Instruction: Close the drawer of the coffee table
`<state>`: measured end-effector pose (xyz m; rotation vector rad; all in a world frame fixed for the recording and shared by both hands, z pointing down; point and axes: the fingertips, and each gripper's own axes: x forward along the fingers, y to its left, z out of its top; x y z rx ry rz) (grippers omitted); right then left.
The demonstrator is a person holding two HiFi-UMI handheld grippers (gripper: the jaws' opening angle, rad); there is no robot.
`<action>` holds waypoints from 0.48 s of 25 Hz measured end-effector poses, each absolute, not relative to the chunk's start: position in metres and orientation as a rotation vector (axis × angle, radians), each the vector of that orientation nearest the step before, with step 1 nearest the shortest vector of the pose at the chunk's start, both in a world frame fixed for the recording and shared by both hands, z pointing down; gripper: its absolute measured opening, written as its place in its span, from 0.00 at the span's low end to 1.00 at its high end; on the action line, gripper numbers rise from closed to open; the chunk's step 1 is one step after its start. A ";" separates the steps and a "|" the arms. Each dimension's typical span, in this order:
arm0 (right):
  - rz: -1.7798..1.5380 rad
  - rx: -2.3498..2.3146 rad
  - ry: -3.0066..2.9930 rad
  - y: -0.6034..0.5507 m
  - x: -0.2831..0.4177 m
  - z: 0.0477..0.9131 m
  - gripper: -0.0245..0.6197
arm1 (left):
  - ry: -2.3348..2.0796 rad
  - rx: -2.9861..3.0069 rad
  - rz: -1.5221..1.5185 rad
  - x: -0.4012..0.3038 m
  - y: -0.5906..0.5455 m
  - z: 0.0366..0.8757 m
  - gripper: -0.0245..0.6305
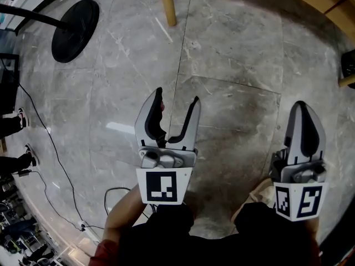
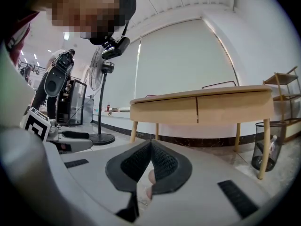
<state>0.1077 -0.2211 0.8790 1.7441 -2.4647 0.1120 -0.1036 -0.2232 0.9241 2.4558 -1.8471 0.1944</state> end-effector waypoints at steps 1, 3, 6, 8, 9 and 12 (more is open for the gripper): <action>0.113 1.744 -2.465 -0.221 0.107 0.879 0.03 | -1.842 2.459 0.207 -0.103 -0.222 0.926 0.46; 0.112 1.743 -2.467 -0.222 0.107 0.880 0.03 | -1.837 2.457 0.216 -0.102 -0.221 0.928 0.45; 0.109 1.737 -2.468 -0.220 0.105 0.880 0.03 | -1.872 2.450 0.204 -0.104 -0.221 0.925 0.41; 0.108 1.734 -2.468 -0.221 0.105 0.881 0.03 | -1.921 2.428 0.230 -0.109 -0.222 0.925 0.33; 0.108 1.734 -2.467 -0.221 0.105 0.881 0.03 | -1.949 2.411 0.241 -0.112 -0.222 0.925 0.26; 0.107 1.735 -2.468 -0.222 0.105 0.883 0.03 | -1.993 2.387 0.247 -0.117 -0.223 0.925 0.06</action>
